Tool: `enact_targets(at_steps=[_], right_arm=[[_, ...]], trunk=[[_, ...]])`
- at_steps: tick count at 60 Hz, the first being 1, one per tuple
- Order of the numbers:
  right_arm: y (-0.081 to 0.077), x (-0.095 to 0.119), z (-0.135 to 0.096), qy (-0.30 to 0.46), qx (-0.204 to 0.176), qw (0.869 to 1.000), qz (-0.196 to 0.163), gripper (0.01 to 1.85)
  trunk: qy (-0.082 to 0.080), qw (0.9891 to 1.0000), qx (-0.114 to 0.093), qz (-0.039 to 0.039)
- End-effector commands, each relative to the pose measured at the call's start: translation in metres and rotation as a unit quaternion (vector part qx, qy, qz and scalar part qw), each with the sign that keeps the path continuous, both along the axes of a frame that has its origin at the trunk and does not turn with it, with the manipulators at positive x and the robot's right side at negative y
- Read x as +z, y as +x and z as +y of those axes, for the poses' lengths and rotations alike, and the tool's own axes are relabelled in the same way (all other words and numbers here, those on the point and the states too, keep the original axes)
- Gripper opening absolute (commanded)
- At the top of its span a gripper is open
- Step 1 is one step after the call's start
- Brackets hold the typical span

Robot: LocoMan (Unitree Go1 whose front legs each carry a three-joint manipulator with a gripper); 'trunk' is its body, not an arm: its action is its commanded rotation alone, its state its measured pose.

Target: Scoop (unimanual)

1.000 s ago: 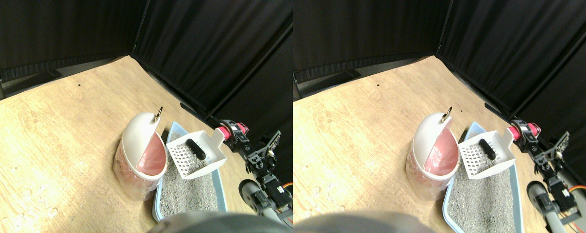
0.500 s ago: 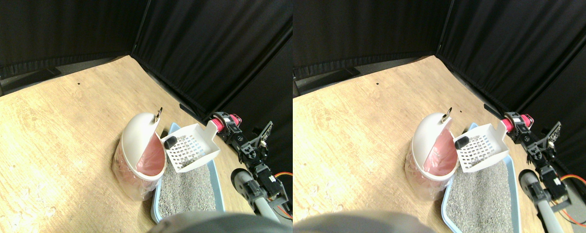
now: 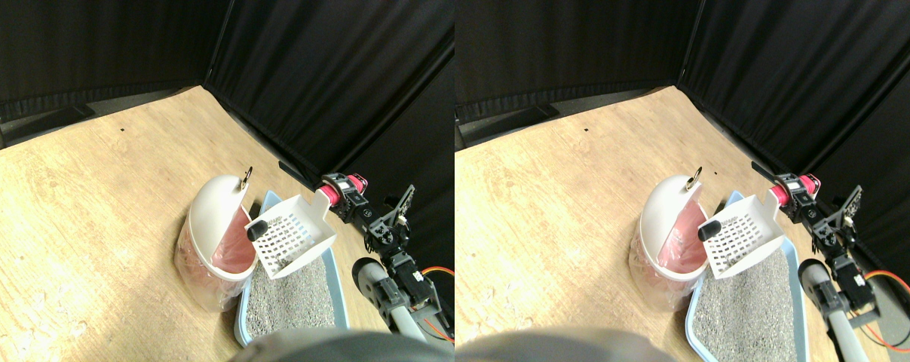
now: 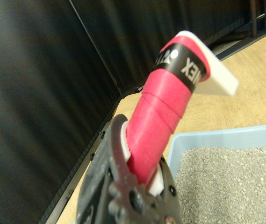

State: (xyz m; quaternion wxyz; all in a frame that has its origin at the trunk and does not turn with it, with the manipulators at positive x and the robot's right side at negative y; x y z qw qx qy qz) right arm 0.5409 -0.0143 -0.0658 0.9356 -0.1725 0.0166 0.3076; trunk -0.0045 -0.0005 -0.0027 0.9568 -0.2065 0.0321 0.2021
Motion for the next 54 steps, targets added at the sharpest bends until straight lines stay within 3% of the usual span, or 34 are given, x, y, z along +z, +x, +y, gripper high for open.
enact_targets(at_steps=[1, 11, 18, 19, 21, 23, 30, 33, 38, 40, 47, 48, 49, 54], right_arm=[[-0.002, 0.010, 0.008, -0.003, 0.016, 0.999, -0.030, 0.06], [-0.002, 0.011, 0.009, -0.015, 0.013, 0.999, -0.036, 0.12], [-0.001, 0.011, 0.009, -0.038, 0.015, 0.998, -0.048, 0.34], [-0.001, 0.011, 0.009, -0.038, 0.015, 0.998, -0.048, 0.34], [-0.002, 0.011, 0.009, -0.059, 0.022, 0.995, -0.081, 0.24], [-0.002, 0.011, 0.009, -0.063, 0.026, 0.994, -0.083, 0.22], [-0.002, 0.014, 0.007, -0.048, 0.008, 0.997, -0.057, 0.34], [-0.002, 0.014, 0.006, -0.045, 0.002, 0.998, -0.054, 0.25], [-0.001, 0.013, 0.004, -0.048, 0.003, 0.997, -0.056, 0.27], [-0.001, 0.013, 0.002, -0.041, -0.001, 0.998, -0.047, 0.17], [-0.001, 0.012, -0.003, -0.030, -0.003, 0.999, -0.044, 0.28], [-0.001, 0.012, -0.004, -0.023, -0.007, 0.999, -0.041, 0.25], [-0.002, 0.012, -0.006, -0.018, -0.011, 0.999, -0.040, 0.06], [-0.002, 0.012, -0.012, -0.006, -0.018, 0.999, -0.039, 0.06]], trunk=[[-0.007, 0.9991, 0.042, 0.0046], [-0.007, 0.9991, 0.041, 0.0034], [-0.008, 0.9991, 0.041, 0.0035], [-0.007, 0.9991, 0.041, 0.0037], [-0.008, 0.9991, 0.041, 0.0036], [-0.008, 0.9991, 0.041, 0.0035], [-0.008, 0.9991, 0.041, 0.0036], [-0.006, 0.9992, 0.041, 0.0019], [-0.005, 0.9993, 0.038, 0.0024], [-0.005, 0.9993, 0.036, 0.0030], [0.000, 0.9995, 0.032, 0.0016], [0.001, 0.9995, 0.031, 0.0018], [0.001, 0.9996, 0.030, 0.0019], [0.007, 0.9997, 0.024, 0.0021]])
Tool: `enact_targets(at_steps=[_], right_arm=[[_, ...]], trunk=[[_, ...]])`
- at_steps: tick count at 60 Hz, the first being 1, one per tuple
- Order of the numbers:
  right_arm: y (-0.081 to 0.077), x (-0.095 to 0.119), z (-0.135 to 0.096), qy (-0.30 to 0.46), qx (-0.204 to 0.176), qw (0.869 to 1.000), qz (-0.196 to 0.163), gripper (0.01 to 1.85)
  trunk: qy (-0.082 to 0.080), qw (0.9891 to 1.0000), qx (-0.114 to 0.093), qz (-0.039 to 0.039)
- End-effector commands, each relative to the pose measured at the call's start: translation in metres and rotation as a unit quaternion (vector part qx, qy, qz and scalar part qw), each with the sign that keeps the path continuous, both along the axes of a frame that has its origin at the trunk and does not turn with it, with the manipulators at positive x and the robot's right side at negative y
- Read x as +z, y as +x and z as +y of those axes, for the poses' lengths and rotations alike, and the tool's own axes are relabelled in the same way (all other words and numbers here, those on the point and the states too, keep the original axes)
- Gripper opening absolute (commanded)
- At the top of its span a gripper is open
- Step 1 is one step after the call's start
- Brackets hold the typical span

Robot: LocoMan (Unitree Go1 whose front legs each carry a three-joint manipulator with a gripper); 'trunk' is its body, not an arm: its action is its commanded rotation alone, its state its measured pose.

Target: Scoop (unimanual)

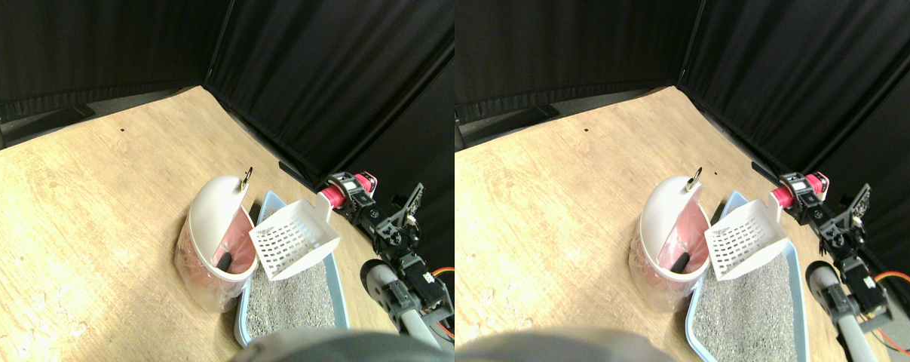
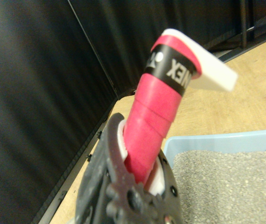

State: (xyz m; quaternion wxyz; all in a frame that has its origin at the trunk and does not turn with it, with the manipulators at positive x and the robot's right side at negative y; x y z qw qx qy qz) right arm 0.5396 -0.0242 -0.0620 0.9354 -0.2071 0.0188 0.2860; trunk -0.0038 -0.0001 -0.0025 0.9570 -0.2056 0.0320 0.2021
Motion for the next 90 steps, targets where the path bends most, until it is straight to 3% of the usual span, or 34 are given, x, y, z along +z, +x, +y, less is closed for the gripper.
enact_targets(at_steps=[1, 11, 17, 28, 30, 44, 51, 70, 90], right_arm=[[0.000, 0.008, -0.003, 0.031, 0.004, 0.999, -0.027, 0.06], [-0.001, 0.005, -0.019, 0.084, -0.025, 0.996, -0.023, 0.06], [-0.004, 0.003, -0.035, 0.133, -0.071, 0.988, -0.017, 0.06], [-0.008, -0.001, -0.061, 0.171, -0.101, 0.980, -0.021, 0.06], [-0.009, -0.002, -0.069, 0.191, -0.121, 0.974, -0.024, 0.06], [-0.015, -0.009, -0.108, 0.252, -0.129, 0.957, -0.059, 0.06], [-0.021, -0.014, -0.130, 0.286, -0.155, 0.943, -0.072, 0.06], [-0.030, -0.026, -0.171, 0.314, -0.155, 0.931, -0.101, 0.06], [-0.039, -0.052, -0.201, 0.336, -0.189, 0.916, -0.108, 0.06]], trunk=[[0.006, 0.9997, 0.023, 0.0019], [0.020, 0.9998, 0.003, -0.0020], [0.028, 0.9995, -0.011, -0.0044], [0.047, 0.9981, -0.039, -0.0049], [0.050, 0.9978, -0.043, -0.0044], [0.075, 0.9936, -0.085, -0.0026], [0.083, 0.9916, -0.099, -0.0030], [0.101, 0.9858, -0.134, -0.0022], [0.108, 0.9824, -0.152, 0.0005]])
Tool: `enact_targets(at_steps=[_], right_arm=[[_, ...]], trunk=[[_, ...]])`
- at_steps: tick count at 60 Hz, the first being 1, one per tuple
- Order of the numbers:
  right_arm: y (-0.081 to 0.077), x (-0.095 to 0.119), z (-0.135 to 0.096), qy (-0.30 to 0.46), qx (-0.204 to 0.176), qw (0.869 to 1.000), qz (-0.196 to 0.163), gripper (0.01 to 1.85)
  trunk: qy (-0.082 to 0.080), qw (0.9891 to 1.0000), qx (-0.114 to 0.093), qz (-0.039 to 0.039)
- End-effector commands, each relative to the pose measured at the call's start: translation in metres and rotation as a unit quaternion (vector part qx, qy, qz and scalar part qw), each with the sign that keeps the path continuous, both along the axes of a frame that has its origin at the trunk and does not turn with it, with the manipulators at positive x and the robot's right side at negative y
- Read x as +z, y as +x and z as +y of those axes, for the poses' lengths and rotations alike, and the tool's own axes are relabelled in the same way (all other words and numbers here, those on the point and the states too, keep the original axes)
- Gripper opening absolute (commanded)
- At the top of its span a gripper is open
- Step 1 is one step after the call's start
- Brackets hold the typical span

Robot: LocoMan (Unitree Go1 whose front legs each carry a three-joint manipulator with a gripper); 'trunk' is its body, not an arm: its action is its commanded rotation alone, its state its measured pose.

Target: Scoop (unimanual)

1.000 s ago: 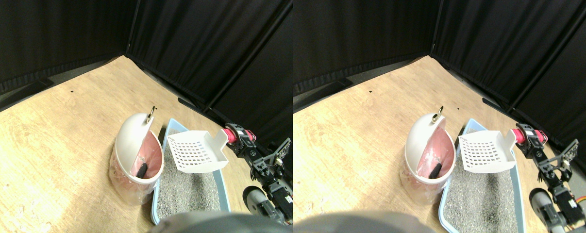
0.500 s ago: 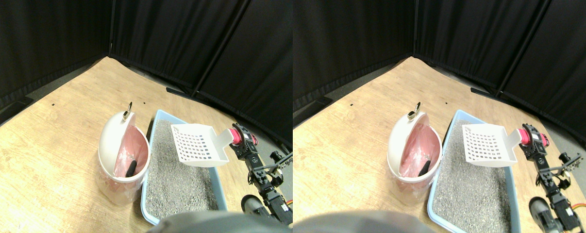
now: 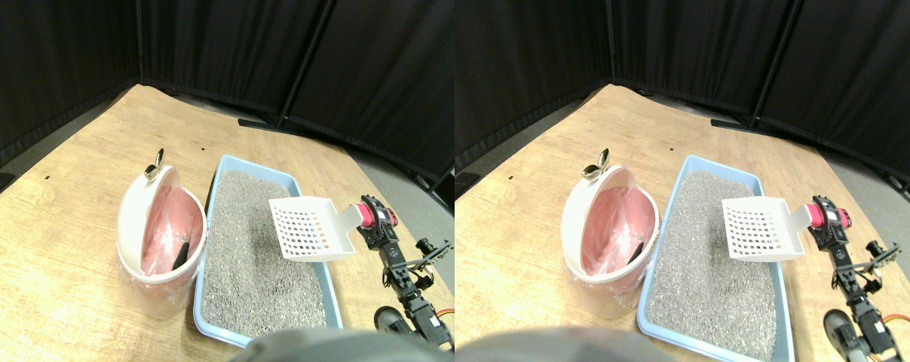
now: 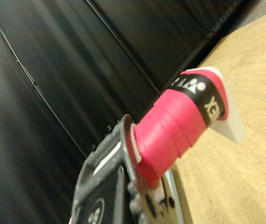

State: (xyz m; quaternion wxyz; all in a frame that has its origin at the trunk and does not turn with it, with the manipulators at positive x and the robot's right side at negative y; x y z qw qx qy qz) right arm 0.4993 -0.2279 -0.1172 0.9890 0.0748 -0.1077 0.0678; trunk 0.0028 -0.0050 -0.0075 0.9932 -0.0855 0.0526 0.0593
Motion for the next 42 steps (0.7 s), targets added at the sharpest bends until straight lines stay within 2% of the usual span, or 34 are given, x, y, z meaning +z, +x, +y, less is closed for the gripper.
enact_targets(at_steps=[1, 13, 28, 42], right_arm=[[0.001, 0.002, 0.003, 0.026, -0.001, 0.999, -0.030, 0.06], [-0.001, -0.013, 0.000, 0.035, -0.021, 0.999, -0.027, 0.06], [-0.002, -0.017, 0.007, 0.030, -0.025, 0.999, -0.017, 0.06], [0.001, -0.036, 0.003, 0.042, -0.065, 0.997, 0.018, 0.06]], trunk=[[-0.007, 0.9999, -0.002, -0.0120], [-0.002, 0.9999, -0.006, -0.0099], [-0.001, 0.9999, -0.007, -0.0100], [-0.005, 1.0000, -0.001, -0.0062]])
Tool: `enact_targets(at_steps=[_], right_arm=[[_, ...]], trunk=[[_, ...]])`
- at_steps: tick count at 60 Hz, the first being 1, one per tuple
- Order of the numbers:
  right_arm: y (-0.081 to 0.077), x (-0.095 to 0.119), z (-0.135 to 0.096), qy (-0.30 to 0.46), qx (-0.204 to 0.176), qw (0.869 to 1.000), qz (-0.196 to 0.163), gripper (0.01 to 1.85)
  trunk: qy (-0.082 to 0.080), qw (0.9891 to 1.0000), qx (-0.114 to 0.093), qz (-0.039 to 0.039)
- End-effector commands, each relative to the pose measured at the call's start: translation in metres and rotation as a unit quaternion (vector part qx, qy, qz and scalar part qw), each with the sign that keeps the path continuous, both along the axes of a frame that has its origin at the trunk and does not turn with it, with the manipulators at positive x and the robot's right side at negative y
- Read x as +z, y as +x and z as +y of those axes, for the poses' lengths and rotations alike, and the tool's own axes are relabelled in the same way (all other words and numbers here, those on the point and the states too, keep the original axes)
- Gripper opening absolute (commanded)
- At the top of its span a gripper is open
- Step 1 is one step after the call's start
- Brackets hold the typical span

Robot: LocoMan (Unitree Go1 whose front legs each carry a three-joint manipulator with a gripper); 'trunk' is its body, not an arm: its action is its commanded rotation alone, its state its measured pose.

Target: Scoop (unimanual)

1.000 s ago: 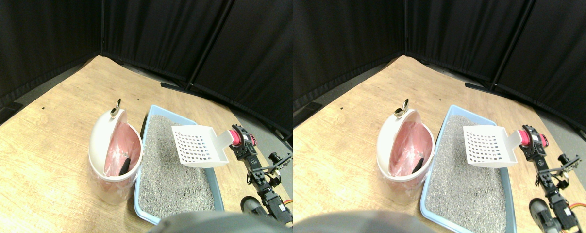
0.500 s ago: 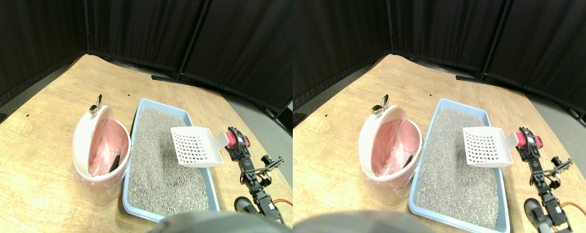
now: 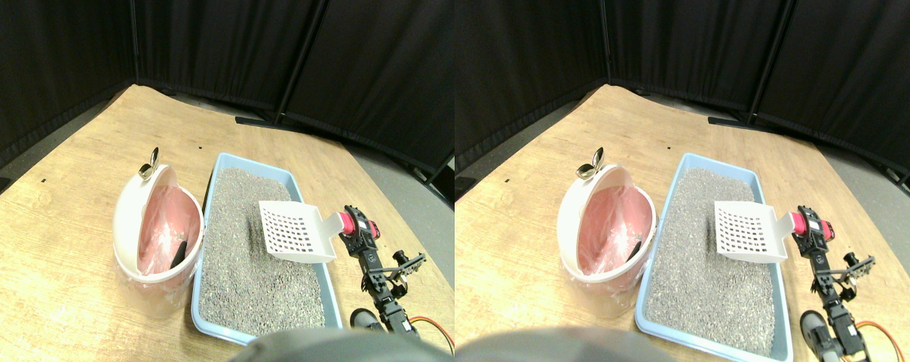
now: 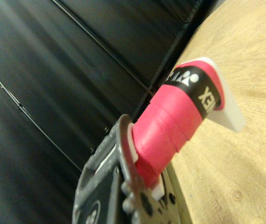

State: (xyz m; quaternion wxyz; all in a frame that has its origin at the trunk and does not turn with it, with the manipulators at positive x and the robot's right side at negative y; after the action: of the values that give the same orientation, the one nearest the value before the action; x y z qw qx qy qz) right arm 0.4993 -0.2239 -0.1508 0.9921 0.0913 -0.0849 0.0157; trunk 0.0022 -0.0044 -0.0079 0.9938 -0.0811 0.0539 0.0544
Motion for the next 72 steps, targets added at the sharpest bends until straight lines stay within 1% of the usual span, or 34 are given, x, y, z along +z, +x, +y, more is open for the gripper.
enact_targets(at_steps=[1, 4, 9, 13, 18, 19, 22, 27, 30, 37, 39, 43, 46, 49, 50, 51, 53, 54, 55, 57, 58, 59, 62, 64, 66, 67, 70, 72], right_arm=[[0.001, -0.004, -0.001, 0.022, -0.017, 1.000, -0.010, 0.06], [0.001, -0.008, 0.000, 0.024, -0.016, 1.000, -0.009, 0.06], [0.002, -0.016, 0.004, 0.028, -0.008, 1.000, 0.008, 0.06], [0.002, -0.019, 0.006, 0.024, -0.002, 1.000, 0.013, 0.06], [0.003, -0.023, 0.007, 0.026, 0.002, 1.000, 0.012, 0.06], [0.003, -0.024, 0.007, 0.028, -0.005, 0.999, 0.016, 0.06], [0.004, -0.027, 0.006, 0.029, -0.006, 0.999, 0.016, 0.06], [0.003, -0.031, 0.006, 0.033, -0.019, 0.999, 0.025, 0.06], [0.003, -0.033, 0.005, 0.033, -0.020, 0.999, 0.028, 0.06], [0.000, -0.040, 0.006, 0.040, -0.021, 0.998, 0.032, 0.06], [-0.001, -0.042, 0.006, 0.039, -0.028, 0.998, 0.042, 0.06], [-0.001, -0.045, 0.005, 0.040, -0.029, 0.998, 0.047, 0.06], [-0.001, -0.047, 0.003, 0.041, -0.036, 0.996, 0.070, 0.06], [-0.003, -0.048, 0.002, 0.045, -0.041, 0.994, 0.086, 0.08], [-0.004, -0.048, 0.002, 0.046, -0.043, 0.994, 0.090, 0.12], [-0.004, -0.048, 0.002, 0.046, -0.043, 0.994, 0.090, 0.12], [-0.005, -0.047, 0.000, 0.044, -0.048, 0.992, 0.109, 0.42], [-0.006, -0.046, 0.000, 0.040, -0.049, 0.991, 0.114, 0.49], [-0.007, -0.045, -0.001, 0.035, -0.048, 0.991, 0.124, 0.65], [-0.007, -0.043, -0.004, 0.036, -0.035, 0.989, 0.138, 0.91], [-0.007, -0.043, -0.004, 0.036, -0.035, 0.989, 0.138, 0.91], [-0.008, -0.043, -0.004, 0.037, -0.033, 0.989, 0.142, 0.96], [-0.009, -0.039, -0.007, 0.037, -0.036, 0.986, 0.159, 1.23], [-0.009, -0.037, -0.009, 0.043, -0.029, 0.985, 0.165, 1.32], [-0.009, -0.036, -0.010, 0.047, -0.027, 0.984, 0.167, 1.35], [-0.008, -0.034, -0.012, 0.062, -0.018, 0.983, 0.173, 1.46], [-0.009, -0.032, -0.013, 0.064, -0.013, 0.982, 0.176, 1.50], [-0.009, -0.030, -0.013, 0.059, -0.010, 0.981, 0.183, 1.54]], trunk=[[-0.010, 0.9999, 0.004, -0.0064], [-0.010, 0.9999, 0.005, -0.0059], [-0.011, 0.9999, 0.006, -0.0067], [-0.011, 0.9999, 0.006, -0.0071], [-0.011, 0.9999, 0.007, -0.0047], [-0.011, 0.9999, 0.007, -0.0047], [-0.012, 0.9999, 0.007, -0.0019], [-0.012, 0.9999, 0.008, -0.0018], [-0.013, 0.9999, 0.007, -0.0004], [-0.013, 0.9999, 0.006, -0.0003], [-0.012, 0.9999, 0.005, -0.0003], [-0.012, 0.9999, 0.005, -0.0002], [-0.012, 0.9999, 0.004, -0.0007], [-0.012, 0.9999, 0.003, -0.0020], [-0.012, 0.9999, 0.003, -0.0020], [-0.012, 0.9999, 0.003, -0.0020], [-0.011, 0.9999, 0.001, -0.0018], [-0.011, 0.9999, 0.001, -0.0018], [-0.010, 0.9999, 0.001, -0.0024], [-0.010, 0.9999, 0.001, -0.0024], [-0.010, 0.9999, 0.001, -0.0024], [-0.010, 0.9999, 0.001, -0.0024], [-0.009, 1.0000, -0.001, -0.0014], [-0.009, 1.0000, -0.001, -0.0014], [-0.009, 1.0000, -0.001, -0.0014], [-0.009, 1.0000, -0.001, -0.0014], [-0.009, 1.0000, -0.001, -0.0014], [-0.008, 1.0000, -0.005, -0.0014]])
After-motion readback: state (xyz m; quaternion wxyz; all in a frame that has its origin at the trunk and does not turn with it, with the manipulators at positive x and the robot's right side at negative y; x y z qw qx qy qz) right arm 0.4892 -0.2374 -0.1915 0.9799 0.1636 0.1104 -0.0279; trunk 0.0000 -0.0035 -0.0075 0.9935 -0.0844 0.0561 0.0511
